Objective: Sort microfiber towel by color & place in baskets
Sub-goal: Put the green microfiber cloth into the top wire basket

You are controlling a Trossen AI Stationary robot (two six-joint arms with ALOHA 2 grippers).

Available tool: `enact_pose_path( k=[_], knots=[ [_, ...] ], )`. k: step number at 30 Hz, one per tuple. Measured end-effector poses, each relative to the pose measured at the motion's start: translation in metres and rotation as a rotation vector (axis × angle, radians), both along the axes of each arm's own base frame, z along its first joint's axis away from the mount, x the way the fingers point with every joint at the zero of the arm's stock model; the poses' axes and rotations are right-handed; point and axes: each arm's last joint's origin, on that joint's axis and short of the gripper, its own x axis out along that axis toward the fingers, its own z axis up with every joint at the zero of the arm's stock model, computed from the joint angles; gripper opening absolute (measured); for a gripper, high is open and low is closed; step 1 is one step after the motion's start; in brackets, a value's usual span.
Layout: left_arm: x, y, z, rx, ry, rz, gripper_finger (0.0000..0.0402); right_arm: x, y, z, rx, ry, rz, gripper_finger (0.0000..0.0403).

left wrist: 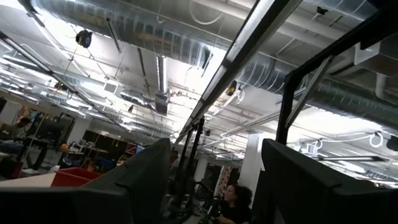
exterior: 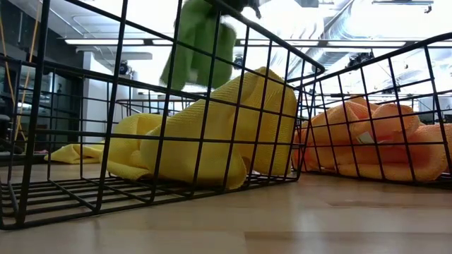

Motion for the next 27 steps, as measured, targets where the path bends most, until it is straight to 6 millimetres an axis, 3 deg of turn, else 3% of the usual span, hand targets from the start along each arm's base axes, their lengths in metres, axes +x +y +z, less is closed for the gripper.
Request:
enact_pose_path(
  k=[6, 11, 14, 21, 27],
  knots=[
    [-0.005, -0.002, 0.001, 0.015, -0.01, -0.018, 0.0241, 0.042, -0.026, -0.079, 0.154, 0.126, -0.105, 0.0003],
    [-0.008, -0.003, 0.002, 0.014, -0.007, -0.064, 0.0241, 0.066, -0.025, -0.137, 0.314, 0.188, -0.132, 0.0022],
    [-0.009, -0.004, 0.001, 0.013, -0.001, -0.081, 0.0241, 0.073, -0.022, -0.16, 0.409, 0.222, -0.096, 0.0034],
    [-0.007, -0.004, -0.001, 0.002, 0.03, -0.083, 0.0241, 0.072, -0.032, -0.17, 0.598, 0.177, -0.174, 0.0082],
    [-0.007, -0.003, -0.002, 0.023, 0.035, -0.067, 0.0241, 0.066, -0.037, -0.158, 0.749, 0.148, -0.153, 0.0195]
  ],
)
